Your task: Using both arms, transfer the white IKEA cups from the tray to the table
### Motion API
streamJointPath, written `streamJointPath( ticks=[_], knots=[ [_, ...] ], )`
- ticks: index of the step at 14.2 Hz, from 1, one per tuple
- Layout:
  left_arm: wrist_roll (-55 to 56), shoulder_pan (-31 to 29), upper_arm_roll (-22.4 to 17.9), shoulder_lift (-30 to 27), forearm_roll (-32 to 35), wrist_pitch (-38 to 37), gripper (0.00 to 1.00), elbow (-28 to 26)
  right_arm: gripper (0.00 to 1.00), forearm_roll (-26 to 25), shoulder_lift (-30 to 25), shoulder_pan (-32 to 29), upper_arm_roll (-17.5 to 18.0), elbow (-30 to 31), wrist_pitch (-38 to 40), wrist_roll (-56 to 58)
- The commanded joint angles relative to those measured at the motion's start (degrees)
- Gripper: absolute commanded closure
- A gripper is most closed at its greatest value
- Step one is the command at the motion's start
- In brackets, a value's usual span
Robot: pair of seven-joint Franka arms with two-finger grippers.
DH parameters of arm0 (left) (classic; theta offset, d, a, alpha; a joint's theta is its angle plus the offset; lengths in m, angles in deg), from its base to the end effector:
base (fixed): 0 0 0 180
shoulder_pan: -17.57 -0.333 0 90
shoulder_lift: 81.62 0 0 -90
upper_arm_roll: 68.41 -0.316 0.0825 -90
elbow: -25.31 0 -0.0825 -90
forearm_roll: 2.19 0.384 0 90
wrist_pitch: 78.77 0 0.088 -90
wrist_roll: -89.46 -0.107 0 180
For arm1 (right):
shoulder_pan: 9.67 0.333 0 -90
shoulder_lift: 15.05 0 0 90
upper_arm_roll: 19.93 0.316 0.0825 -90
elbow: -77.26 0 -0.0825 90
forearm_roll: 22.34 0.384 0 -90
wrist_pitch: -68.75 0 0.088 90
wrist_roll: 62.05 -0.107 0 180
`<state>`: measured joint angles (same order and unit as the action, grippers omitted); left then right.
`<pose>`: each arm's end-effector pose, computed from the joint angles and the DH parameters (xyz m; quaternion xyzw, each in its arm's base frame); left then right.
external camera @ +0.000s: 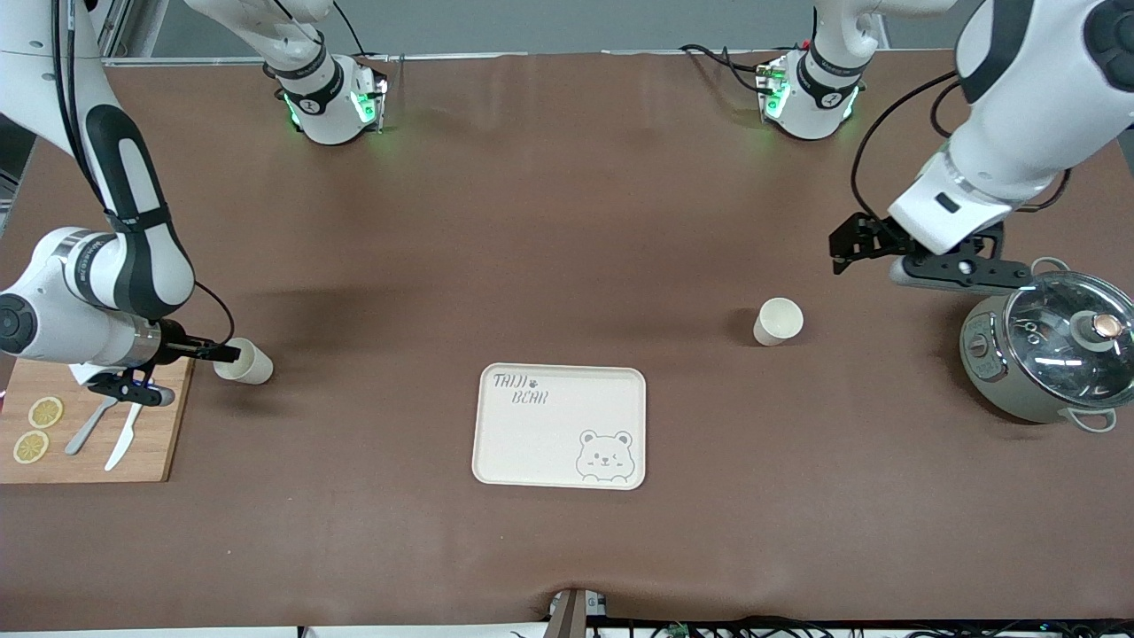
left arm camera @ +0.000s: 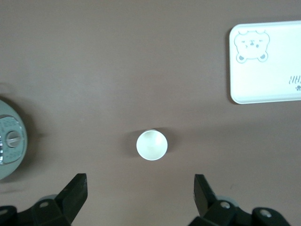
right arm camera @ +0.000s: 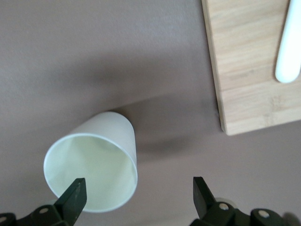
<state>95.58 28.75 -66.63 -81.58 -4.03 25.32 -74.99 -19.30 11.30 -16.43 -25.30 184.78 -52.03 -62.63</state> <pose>0.5550 -0.1304 0.5602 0.9978 -0.0562 0.0297 0.0209 0.5973 -0.1233 0.2498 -0.9859 0.1235 0.1122 0.0113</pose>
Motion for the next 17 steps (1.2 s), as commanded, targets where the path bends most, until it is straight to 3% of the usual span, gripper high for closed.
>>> streamJointPath(
  ticks=[1, 5, 8, 11, 16, 17],
  knots=[
    [-3.6, -2.7, -0.1, 0.3, -0.3, -2.3, 0.00, 2.3, 0.00, -1.9, -0.9, -1.3, 0.3, -2.0, 2.7, -1.6],
    [-4.6, -4.9, 0.0, 0.7, -0.3, -3.5, 0.00, 5.2, 0.00, -2.2, -0.1, -1.6, 0.1, -5.4, 5.6, -2.1],
    [-4.5, -5.1, -0.1, 2.8, -0.3, -7.9, 0.00, 11.1, 0.00, -2.3, -0.1, -1.6, 0.1, -5.9, 5.7, -2.0],
    [-4.6, -5.3, -0.1, 2.8, -0.4, -7.9, 0.00, 11.3, 0.00, -7.6, 2.1, -0.3, 0.2, -13.2, 14.3, -2.1],
    [-4.0, -5.6, -0.1, 2.9, -0.3, -7.8, 0.00, 11.7, 0.00, -6.6, 3.0, -1.1, 0.4, -17.3, 18.8, -1.9],
    [-4.5, -5.6, -0.1, 2.9, -0.2, -7.8, 0.00, 11.7, 0.00, -3.6, 3.2, -1.5, 0.4, -16.6, 19.2, -2.3]
  ],
)
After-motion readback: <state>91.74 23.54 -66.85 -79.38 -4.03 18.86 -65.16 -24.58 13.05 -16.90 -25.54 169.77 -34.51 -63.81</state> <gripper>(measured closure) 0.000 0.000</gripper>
